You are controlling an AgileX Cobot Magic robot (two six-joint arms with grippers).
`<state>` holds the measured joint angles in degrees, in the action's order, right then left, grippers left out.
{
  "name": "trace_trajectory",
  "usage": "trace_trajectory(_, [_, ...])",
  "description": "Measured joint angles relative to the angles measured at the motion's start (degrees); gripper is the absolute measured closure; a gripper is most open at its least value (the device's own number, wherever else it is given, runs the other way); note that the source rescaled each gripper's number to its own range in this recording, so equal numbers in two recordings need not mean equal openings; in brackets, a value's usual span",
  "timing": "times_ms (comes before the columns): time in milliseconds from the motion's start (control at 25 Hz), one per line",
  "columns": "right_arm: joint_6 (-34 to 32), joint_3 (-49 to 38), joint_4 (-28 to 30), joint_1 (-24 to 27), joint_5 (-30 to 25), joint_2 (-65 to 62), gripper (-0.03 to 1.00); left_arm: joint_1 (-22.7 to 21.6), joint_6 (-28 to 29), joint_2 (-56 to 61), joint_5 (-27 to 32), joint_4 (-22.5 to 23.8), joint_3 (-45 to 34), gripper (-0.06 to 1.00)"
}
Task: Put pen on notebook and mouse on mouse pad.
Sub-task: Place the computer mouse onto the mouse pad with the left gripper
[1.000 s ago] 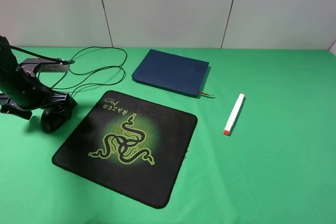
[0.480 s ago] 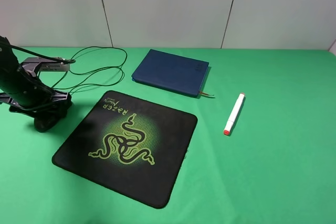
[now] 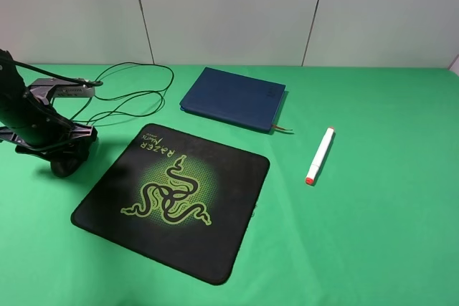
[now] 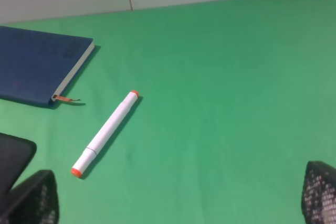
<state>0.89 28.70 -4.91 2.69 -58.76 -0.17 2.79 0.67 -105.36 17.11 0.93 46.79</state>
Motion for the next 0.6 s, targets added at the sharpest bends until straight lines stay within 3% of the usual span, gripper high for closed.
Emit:
trace_trajectory(360, [0.0, 0.0, 0.0, 0.0, 0.0, 0.0, -0.03, 0.0, 0.1, 7.9, 3.3, -0.1, 0.0, 0.94])
trace_trajectory(600, [0.0, 0.0, 0.0, 0.0, 0.0, 0.0, -0.03, 0.1, 0.1, 14.3, 9.2, -3.7, 0.0, 0.94])
